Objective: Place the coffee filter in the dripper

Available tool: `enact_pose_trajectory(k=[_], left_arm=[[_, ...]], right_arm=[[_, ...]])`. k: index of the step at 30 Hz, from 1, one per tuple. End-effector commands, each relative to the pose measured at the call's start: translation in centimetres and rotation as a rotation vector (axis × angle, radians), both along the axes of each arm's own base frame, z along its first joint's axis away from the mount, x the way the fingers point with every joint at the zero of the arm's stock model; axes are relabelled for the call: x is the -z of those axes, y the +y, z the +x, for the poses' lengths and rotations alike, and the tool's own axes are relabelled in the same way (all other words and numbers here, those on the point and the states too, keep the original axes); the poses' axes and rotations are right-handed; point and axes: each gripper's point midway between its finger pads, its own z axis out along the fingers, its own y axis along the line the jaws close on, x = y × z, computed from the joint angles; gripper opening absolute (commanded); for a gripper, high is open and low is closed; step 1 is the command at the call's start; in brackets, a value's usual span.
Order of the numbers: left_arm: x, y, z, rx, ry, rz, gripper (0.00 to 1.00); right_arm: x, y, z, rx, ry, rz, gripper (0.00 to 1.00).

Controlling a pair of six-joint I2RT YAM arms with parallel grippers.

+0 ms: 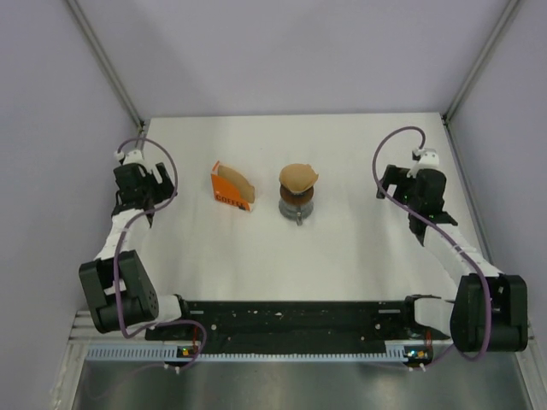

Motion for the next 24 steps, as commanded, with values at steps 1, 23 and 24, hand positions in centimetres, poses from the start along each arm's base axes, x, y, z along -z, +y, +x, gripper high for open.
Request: enact_pose_trajectory(k=[1, 23, 24], left_arm=[[-2.9, 0.1, 0.9, 0.015, -0.184, 0.061, 0.93], [3.4, -2.1, -1.3, 0.017, -0.206, -0.058, 0.95], [3.4, -2.0, -1.4, 0.005, -0.205, -0.063, 0.95]], right_arm=[[-4.3, 0.0, 1.4, 0.006, -0.245, 0.004, 0.99], [0.4, 0.5, 0.0, -0.017, -0.251, 0.028, 0.98], [0.7, 0.4, -0.2, -0.008, -0.252, 0.027, 0.98]])
